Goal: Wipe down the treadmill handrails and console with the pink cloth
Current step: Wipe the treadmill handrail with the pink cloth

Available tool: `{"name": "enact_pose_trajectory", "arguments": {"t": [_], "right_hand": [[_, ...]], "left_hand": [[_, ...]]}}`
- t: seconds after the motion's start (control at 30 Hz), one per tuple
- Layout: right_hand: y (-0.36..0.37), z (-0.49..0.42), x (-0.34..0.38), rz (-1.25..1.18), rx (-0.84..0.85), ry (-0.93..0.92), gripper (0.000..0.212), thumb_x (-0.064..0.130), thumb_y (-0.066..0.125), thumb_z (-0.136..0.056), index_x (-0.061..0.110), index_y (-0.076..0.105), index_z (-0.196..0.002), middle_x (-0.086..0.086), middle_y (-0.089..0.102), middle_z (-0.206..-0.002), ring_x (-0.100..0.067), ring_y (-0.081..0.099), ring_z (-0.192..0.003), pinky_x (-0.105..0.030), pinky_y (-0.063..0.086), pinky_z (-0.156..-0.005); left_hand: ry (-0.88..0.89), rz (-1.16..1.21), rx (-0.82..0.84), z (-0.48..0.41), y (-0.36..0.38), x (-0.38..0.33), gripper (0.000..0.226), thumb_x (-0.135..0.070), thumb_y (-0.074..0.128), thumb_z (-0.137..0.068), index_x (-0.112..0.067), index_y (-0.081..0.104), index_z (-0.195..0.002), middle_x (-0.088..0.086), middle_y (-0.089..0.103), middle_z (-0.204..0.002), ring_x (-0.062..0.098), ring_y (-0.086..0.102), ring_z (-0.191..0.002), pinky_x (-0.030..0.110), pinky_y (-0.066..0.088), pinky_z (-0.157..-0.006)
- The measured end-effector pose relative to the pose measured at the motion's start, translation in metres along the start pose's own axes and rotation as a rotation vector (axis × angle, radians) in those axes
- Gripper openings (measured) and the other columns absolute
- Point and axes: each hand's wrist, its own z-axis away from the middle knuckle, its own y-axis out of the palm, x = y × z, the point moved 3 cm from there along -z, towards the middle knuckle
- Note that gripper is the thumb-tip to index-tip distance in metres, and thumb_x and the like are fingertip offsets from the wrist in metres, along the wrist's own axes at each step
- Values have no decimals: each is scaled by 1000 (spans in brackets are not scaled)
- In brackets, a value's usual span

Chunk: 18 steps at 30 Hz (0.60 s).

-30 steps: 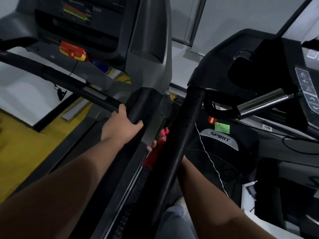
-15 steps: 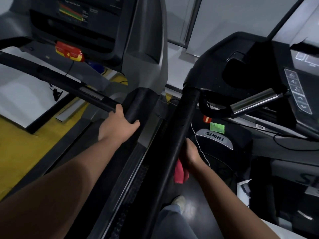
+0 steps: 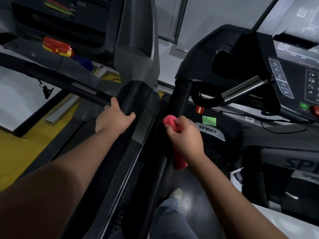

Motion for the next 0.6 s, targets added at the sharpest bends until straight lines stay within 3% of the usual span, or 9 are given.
{"name": "enact_pose_trajectory", "arguments": {"t": [0.07, 0.17, 0.3, 0.4, 0.43, 0.5, 0.53, 0.6], "right_hand": [[5, 5, 19, 151, 86, -49, 30, 38, 58, -87, 12, 59, -103, -7, 48, -107, -29, 57, -86, -32, 44, -70], [19, 13, 36, 355, 248, -83, 50, 39, 52, -89, 6, 47, -125, -13, 30, -130, -34, 45, -111, -39, 43, -91], [21, 19, 42, 460, 316, -232, 59, 11, 42, -92, 9, 23, -147, -12, 8, -150, -32, 19, -131, -39, 27, -109], [30, 10, 38, 517, 377, -420, 59, 0, 37, -91, 12, 27, -148, -14, 13, -155, -34, 2, -144, -43, 0, -117], [35, 4, 36, 553, 419, -465, 55, 0, 37, -91, 10, 34, -144, -15, 22, -152, -34, 7, -144, -43, 0, -117], [45, -12, 35, 639, 475, -529, 43, 6, 41, -90, 7, 50, -132, -17, 44, -136, -35, 32, -133, -39, 19, -115], [48, -19, 38, 675, 496, -537, 37, 10, 43, -91, 6, 56, -126, -16, 51, -127, -34, 43, -124, -37, 32, -107], [55, -31, 48, 752, 566, -521, 31, 16, 43, -92, 6, 61, -116, -15, 57, -118, -32, 54, -110, -34, 44, -90]], "left_hand": [[5, -12, -10, 1, 0, 0, 62, -54, 55, -86, -14, 33, -128, 15, 52, -114, 27, 50, -82, 35, 39, -58], [4, -11, -17, 3, -1, -1, 60, -53, 55, -87, -14, 34, -126, 15, 53, -113, 31, 56, -90, 36, 40, -60], [18, -21, -24, 5, -1, 0, 60, -53, 53, -88, -12, 34, -129, 16, 54, -115, 32, 57, -91, 35, 39, -60], [27, -53, -40, 6, -1, -1, 59, -52, 51, -89, -11, 34, -127, 16, 55, -113, 30, 55, -84, 35, 37, -58], [27, -55, -44, 6, -1, -1, 58, -52, 51, -89, -11, 34, -126, 16, 55, -112, 28, 53, -79, 34, 36, -57], [22, -50, -47, 6, -1, -1, 58, -52, 51, -89, -11, 34, -126, 16, 55, -111, 25, 47, -74, 34, 35, -55], [17, -45, -48, 6, -1, -1, 58, -52, 51, -89, -11, 34, -127, 16, 55, -111, 25, 47, -73, 34, 35, -55], [13, -38, -50, 6, -1, 0, 60, -53, 51, -89, -11, 33, -129, 16, 55, -112, 25, 47, -74, 34, 37, -56]]}}
